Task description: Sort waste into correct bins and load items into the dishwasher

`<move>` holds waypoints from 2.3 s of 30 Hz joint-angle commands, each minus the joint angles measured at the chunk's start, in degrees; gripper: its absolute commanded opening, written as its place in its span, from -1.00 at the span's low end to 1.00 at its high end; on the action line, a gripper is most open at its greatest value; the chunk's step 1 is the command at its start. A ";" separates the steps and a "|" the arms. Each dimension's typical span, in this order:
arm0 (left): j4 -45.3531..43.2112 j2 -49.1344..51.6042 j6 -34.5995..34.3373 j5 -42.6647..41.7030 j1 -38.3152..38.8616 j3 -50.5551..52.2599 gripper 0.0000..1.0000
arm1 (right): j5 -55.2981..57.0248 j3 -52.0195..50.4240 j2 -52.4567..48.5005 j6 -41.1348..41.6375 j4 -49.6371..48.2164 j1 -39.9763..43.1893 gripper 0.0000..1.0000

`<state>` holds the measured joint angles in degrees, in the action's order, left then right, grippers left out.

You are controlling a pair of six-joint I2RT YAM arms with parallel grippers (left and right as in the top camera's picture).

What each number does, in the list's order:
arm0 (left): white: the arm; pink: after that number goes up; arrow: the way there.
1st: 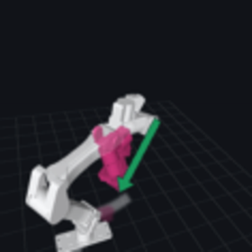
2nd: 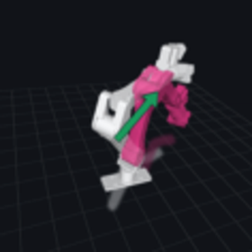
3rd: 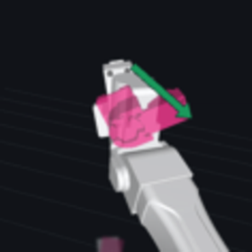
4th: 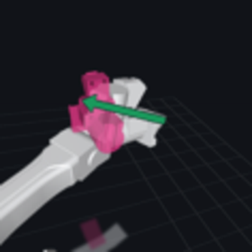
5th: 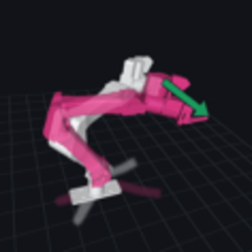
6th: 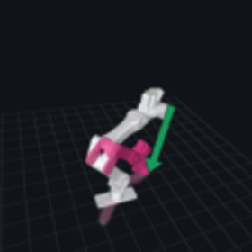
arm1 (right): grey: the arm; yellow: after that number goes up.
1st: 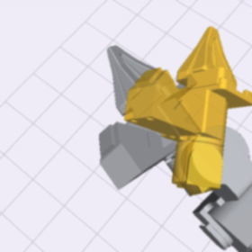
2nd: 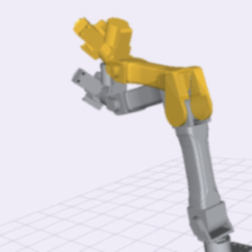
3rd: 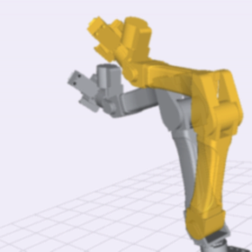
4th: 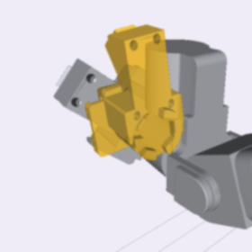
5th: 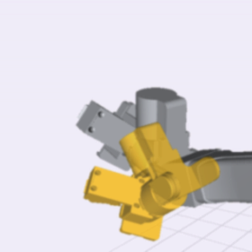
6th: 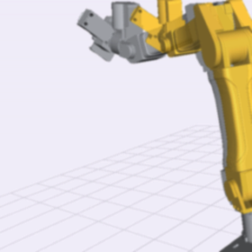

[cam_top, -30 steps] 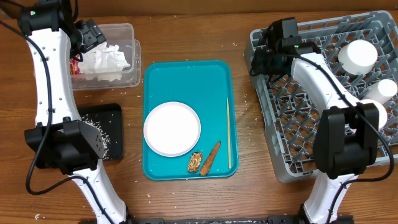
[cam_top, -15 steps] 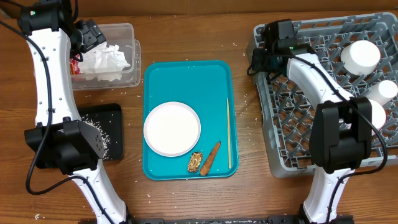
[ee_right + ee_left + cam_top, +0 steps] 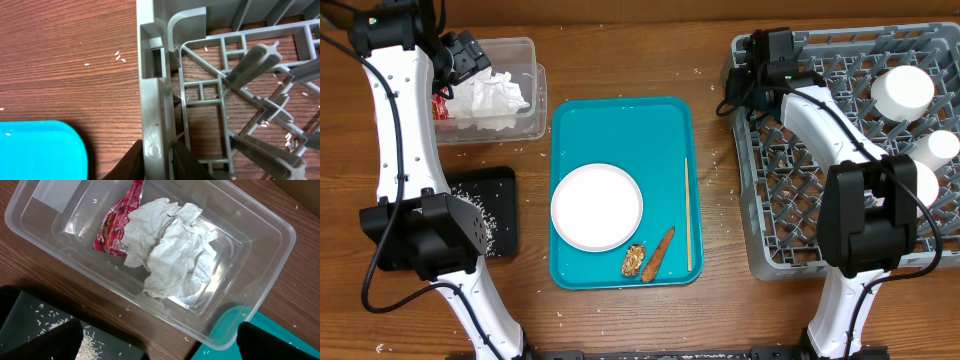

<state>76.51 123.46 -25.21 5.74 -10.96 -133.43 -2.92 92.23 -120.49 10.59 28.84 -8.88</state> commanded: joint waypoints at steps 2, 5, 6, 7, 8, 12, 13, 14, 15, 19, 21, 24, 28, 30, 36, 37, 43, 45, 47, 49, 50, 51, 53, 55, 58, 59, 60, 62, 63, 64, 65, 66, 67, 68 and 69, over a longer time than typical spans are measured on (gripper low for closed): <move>-0.07 -1.62 -0.72 -0.22 0.28 0.20 1.00 | 0.26 0.72 0.79 0.59 0.92 0.22 -0.56; -0.07 -1.62 -0.72 -0.22 0.28 0.20 1.00 | 0.28 3.61 1.11 0.85 4.81 0.22 -0.50; -0.07 -1.62 -0.72 -0.22 0.28 0.20 1.00 | 0.28 5.20 1.38 1.33 6.51 0.22 -0.45; -0.07 -1.62 -0.72 -0.22 0.28 0.20 0.99 | 0.28 7.04 1.70 1.46 8.33 0.22 -0.34; -0.07 -1.62 -0.74 -0.22 0.28 0.20 1.00 | 0.31 9.07 2.14 1.46 10.40 0.22 -0.08; -0.07 -1.62 -0.74 -0.22 0.28 0.20 1.00 | 0.31 21.35 3.93 1.46 21.86 0.22 1.00; -0.07 -1.62 -0.74 -0.22 0.28 0.20 1.00 | 0.28 23.56 4.20 1.77 24.15 0.22 1.00; -0.07 -1.62 -0.72 -0.22 0.28 0.20 1.00 | 0.13 25.46 4.39 2.10 26.34 0.22 1.00; -0.07 -1.62 -0.72 -0.22 0.28 0.20 0.99 | -0.76 27.21 4.52 2.12 28.65 0.17 1.00; -0.07 -1.62 -0.72 -0.22 0.28 0.20 1.00 | -16.55 31.47 4.94 2.05 38.23 -1.20 1.00; -0.07 -1.62 -0.74 -0.22 0.28 0.20 1.00 | -22.86 31.32 4.79 1.73 40.85 -2.51 1.00; -0.07 -1.62 -0.72 -0.22 0.28 0.20 1.00 | -24.00 29.64 4.74 1.27 42.18 -6.14 1.00; -0.07 -1.62 -0.74 -0.22 0.28 0.20 1.00 | -20.15 26.49 4.61 -0.22 40.76 -11.39 1.00; -0.07 -1.62 -0.74 -0.22 0.28 0.20 1.00 | -16.06 24.09 4.55 -0.13 39.06 -14.32 1.00; -0.07 -1.62 -0.72 -0.22 0.28 0.20 1.00 | -11.21 15.96 4.42 -0.07 31.67 -21.09 1.00; -0.07 -1.62 -0.72 -0.22 0.28 0.20 0.99 | -11.21 14.16 4.42 -0.07 30.01 -22.12 1.00; -0.07 -1.62 -0.74 -0.22 0.28 0.20 0.99 | -7.17 7.19 2.84 7.96 24.72 -25.59 0.93; -0.07 -1.62 -0.72 -0.22 0.28 0.20 1.00 | -7.19 6.38 1.60 10.49 24.57 -26.10 0.81; -0.07 -1.62 -0.72 -0.22 0.28 0.20 0.99 | -7.65 6.36 -0.09 10.91 25.35 -26.45 0.71; -0.07 -1.62 -0.72 -0.22 0.28 0.20 1.00 | -7.63 6.36 -1.55 10.86 26.18 -26.97 0.68; -0.07 -1.62 -0.72 -0.22 0.28 0.20 1.00 | -7.63 6.36 -2.12 10.86 26.34 -27.15 0.65; -0.07 -1.62 -0.72 -0.22 0.28 0.20 1.00 | -7.63 6.36 -2.54 10.88 26.51 -27.36 0.62; -0.07 -1.62 -0.72 -0.22 0.28 0.20 1.00 | -7.63 6.36 -3.10 10.93 26.77 -27.76 0.51; -0.07 -1.62 -0.72 -0.22 0.28 0.20 0.99 | -7.58 6.36 -3.43 11.98 27.45 -28.00 0.39; -0.07 -1.62 -0.72 -0.22 0.28 0.20 1.00 | -7.61 6.36 -4.02 12.70 28.57 -28.17 0.27; -0.07 -1.62 -0.72 -0.22 0.28 0.20 1.00 | -7.58 6.36 -4.20 12.92 28.83 -28.20 0.26; -0.07 -1.62 -0.72 -0.22 0.28 0.20 0.99 | -7.67 6.36 -4.79 13.35 29.42 -28.20 0.24; -0.07 -1.62 -0.72 -0.22 0.28 0.20 1.00 | -7.65 6.36 -5.97 13.46 30.49 -28.20 0.19; -0.07 -1.62 -0.74 -0.22 0.28 0.20 1.00 | -7.67 6.36 -6.75 13.49 30.93 -28.20 0.15; -0.07 -1.62 -0.72 -0.22 0.28 0.20 1.00 | -8.41 6.36 -7.87 13.46 31.52 -28.20 0.07; -0.07 -1.62 -0.74 -0.22 0.28 0.20 0.99 | -8.76 6.36 -8.11 13.46 31.52 -28.20 0.02; -0.07 -1.62 -0.74 -0.22 0.28 0.20 0.99 | -8.96 6.36 -8.31 13.46 31.47 -28.20 -0.02; -0.07 -1.62 -0.72 -0.22 0.28 0.20 1.00 | -8.94 6.36 -8.31 13.46 31.47 -28.20 -0.03; -0.07 -1.62 -0.72 -0.22 0.28 0.20 1.00 | -8.94 6.36 -8.31 13.46 31.45 -28.20 -0.02; -0.07 -1.62 -0.72 -0.22 0.28 0.20 1.00 | -9.05 6.38 -8.28 13.46 31.45 -28.20 -0.02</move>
<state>76.51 123.46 -25.21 5.74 -10.96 -133.43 -11.62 98.83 -128.25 23.77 60.36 -36.93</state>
